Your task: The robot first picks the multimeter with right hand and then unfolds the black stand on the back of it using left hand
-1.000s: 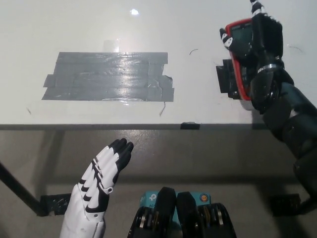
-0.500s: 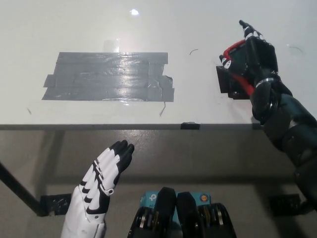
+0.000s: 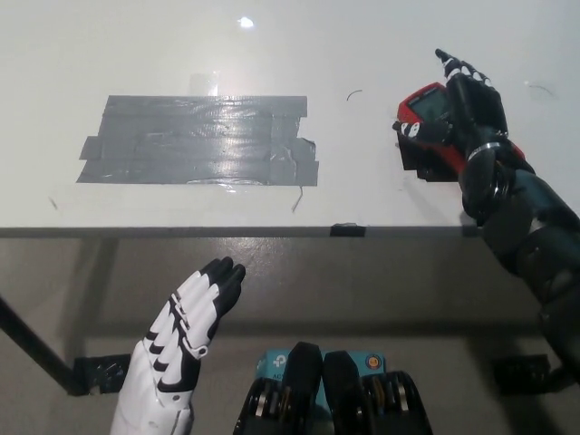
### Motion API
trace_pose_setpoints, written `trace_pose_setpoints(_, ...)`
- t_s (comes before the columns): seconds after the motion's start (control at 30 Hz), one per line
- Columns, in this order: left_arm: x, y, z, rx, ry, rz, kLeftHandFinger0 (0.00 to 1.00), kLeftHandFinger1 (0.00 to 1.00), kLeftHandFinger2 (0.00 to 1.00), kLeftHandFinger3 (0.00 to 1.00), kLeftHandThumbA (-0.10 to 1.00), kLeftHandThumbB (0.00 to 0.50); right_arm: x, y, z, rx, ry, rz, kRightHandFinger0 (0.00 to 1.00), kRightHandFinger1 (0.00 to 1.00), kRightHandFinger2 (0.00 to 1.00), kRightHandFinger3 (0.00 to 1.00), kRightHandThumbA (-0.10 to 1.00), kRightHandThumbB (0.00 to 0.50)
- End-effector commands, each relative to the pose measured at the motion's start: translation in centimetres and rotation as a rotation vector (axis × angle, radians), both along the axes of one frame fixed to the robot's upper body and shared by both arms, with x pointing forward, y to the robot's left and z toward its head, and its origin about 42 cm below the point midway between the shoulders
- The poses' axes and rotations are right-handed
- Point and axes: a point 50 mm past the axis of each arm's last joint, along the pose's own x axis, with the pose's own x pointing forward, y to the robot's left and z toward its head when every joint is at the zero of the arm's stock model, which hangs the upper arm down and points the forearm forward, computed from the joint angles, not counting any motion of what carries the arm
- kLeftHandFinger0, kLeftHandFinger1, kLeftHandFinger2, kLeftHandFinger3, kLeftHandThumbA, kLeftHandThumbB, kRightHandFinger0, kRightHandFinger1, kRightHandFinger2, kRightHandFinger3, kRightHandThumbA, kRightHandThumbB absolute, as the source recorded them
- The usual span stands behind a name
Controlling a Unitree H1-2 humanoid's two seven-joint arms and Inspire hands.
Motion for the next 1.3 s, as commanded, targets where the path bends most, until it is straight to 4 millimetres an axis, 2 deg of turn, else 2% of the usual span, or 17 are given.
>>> trace_pose_setpoints(0.0, -0.4, 0.0, 0.4, -0.030, -0.038, -0.014, 1.00, 1.00, 1.00, 1.00, 1.00, 0.265, 1.6, 0.9, 5.8, 0.009, -0.145, 0.029, 1.00, 1.00, 1.00, 1.00, 0.99, 0.500)
trace_pose_setpoints(0.07, -0.4, 0.0, 0.3, -0.027, -0.040, -0.005, 1.00, 1.00, 1.00, 1.00, 1.00, 0.270, 2.2, 1.5, 9.9, 0.038, -0.268, 0.064, 1.00, 1.00, 1.00, 1.00, 0.97, 0.481)
trace_pose_setpoints(0.2, -0.2, 0.1, 0.3, -0.021, -0.040, 0.001, 1.00, 1.00, 1.00, 1.00, 1.00, 0.265, 2.2, 1.7, 11.7, 0.074, -0.334, 0.090, 1.00, 1.00, 1.00, 1.00, 0.95, 0.467)
trace_pose_setpoints(0.27, 0.8, 0.3, 0.5, -0.015, -0.040, -0.001, 1.00, 1.00, 1.00, 1.00, 1.00, 0.265, 2.1, 1.6, 16.5, 0.138, -0.494, 0.148, 1.00, 1.00, 1.00, 1.00, 0.97, 0.459)
trace_pose_setpoints(0.37, 0.9, 0.3, 0.4, -0.016, -0.040, -0.001, 1.00, 1.00, 1.00, 1.00, 1.00, 0.266, 1.9, 1.5, 16.9, 0.143, -0.514, 0.157, 1.00, 1.00, 1.00, 1.00, 0.97, 0.458)
trace_pose_setpoints(0.4, 2.9, 0.7, 0.7, -0.013, -0.036, 0.013, 1.00, 1.00, 1.00, 1.00, 1.00, 0.231, 0.6, 1.2, 21.6, 0.157, -0.635, 0.202, 1.00, 1.00, 1.00, 1.00, 1.00, 0.443)
trace_pose_setpoints(0.5, 5.6, 1.4, 0.1, -0.002, 0.016, 0.021, 1.00, 1.00, 1.00, 1.00, 1.00, 0.222, -3.1, 1.0, 25.3, 0.192, -0.758, 0.306, 1.00, 1.00, 1.00, 1.00, 1.00, 0.434)
trace_pose_setpoints(0.6, 5.7, 1.5, 0.0, -0.001, 0.018, 0.020, 1.00, 1.00, 1.00, 1.00, 1.00, 0.223, -3.4, 1.0, 25.3, 0.195, -0.758, 0.308, 1.00, 1.00, 1.00, 1.00, 1.00, 0.434)
trace_pose_setpoints(0.67, 8.1, 2.1, -1.1, -0.070, 0.141, 0.029, 1.00, 1.00, 1.00, 1.00, 1.00, 0.225, -10.3, 0.8, 25.8, 0.209, -0.883, 0.430, 1.00, 1.00, 1.00, 1.00, 1.00, 0.418)
trace_pose_setpoints(0.73, 8.6, 2.4, -1.4, -0.091, 0.167, 0.014, 1.00, 1.00, 1.00, 1.00, 1.00, 0.207, -12.0, 0.7, 25.5, 0.222, -0.896, 0.444, 1.00, 1.00, 1.00, 1.00, 1.00, 0.433)
trace_pose_setpoints(0.77, 9.7, 3.1, -1.8, -0.092, 0.182, 0.026, 1.00, 1.00, 1.00, 1.00, 1.00, 0.204, -14.5, 0.3, 25.0, 0.233, -0.926, 0.466, 1.00, 1.00, 1.00, 1.00, 1.00, 0.448)
trace_pose_setpoints(0.87, 9.8, 3.2, -1.8, -0.093, 0.183, 0.026, 1.00, 1.00, 1.00, 1.00, 1.00, 0.201, -14.9, 0.3, 24.9, 0.234, -0.926, 0.467, 1.00, 1.00, 1.00, 1.00, 1.00, 0.450)
trace_pose_setpoints(0.93, 12.0, 5.2, -2.7, -0.106, 0.214, 0.059, 1.00, 1.00, 1.00, 1.00, 1.00, 0.129, -20.5, -0.7, 22.3, 0.295, -1.007, 0.512, 1.00, 1.00, 1.00, 1.00, 1.00, 0.477)
trace_pose_setpoints(1.0, 12.0, 5.2, -2.7, -0.106, 0.214, 0.059, 1.00, 1.00, 1.00, 1.00, 1.00, 0.128, -20.6, -0.7, 22.3, 0.296, -1.005, 0.510, 1.00, 1.00, 1.00, 1.00, 1.00, 0.479)
trace_pose_setpoints(1.1, 12.4, 6.7, -4.2, -0.121, 0.274, 0.087, 1.00, 1.00, 1.00, 1.00, 1.00, 0.110, -26.1, -1.2, 17.7, 0.400, -1.003, 0.565, 1.00, 1.00, 1.00, 1.00, 1.00, 0.464)
trace_pose_setpoints(1.2, 12.3, 6.8, -4.5, -0.124, 0.280, 0.088, 1.00, 1.00, 1.00, 1.00, 1.00, 0.111, -26.6, -1.2, 17.2, 0.403, -0.999, 0.565, 1.00, 1.00, 1.00, 1.00, 1.00, 0.461)
trace_pose_setpoints(1.27, 10.9, 7.1, -6.7, -0.121, 0.339, 0.142, 1.00, 1.00, 1.00, 1.00, 1.00, 0.133, -30.6, -1.0, 12.8, 0.439, -0.937, 0.544, 1.00, 1.00, 1.00, 1.00, 0.98, 0.453)
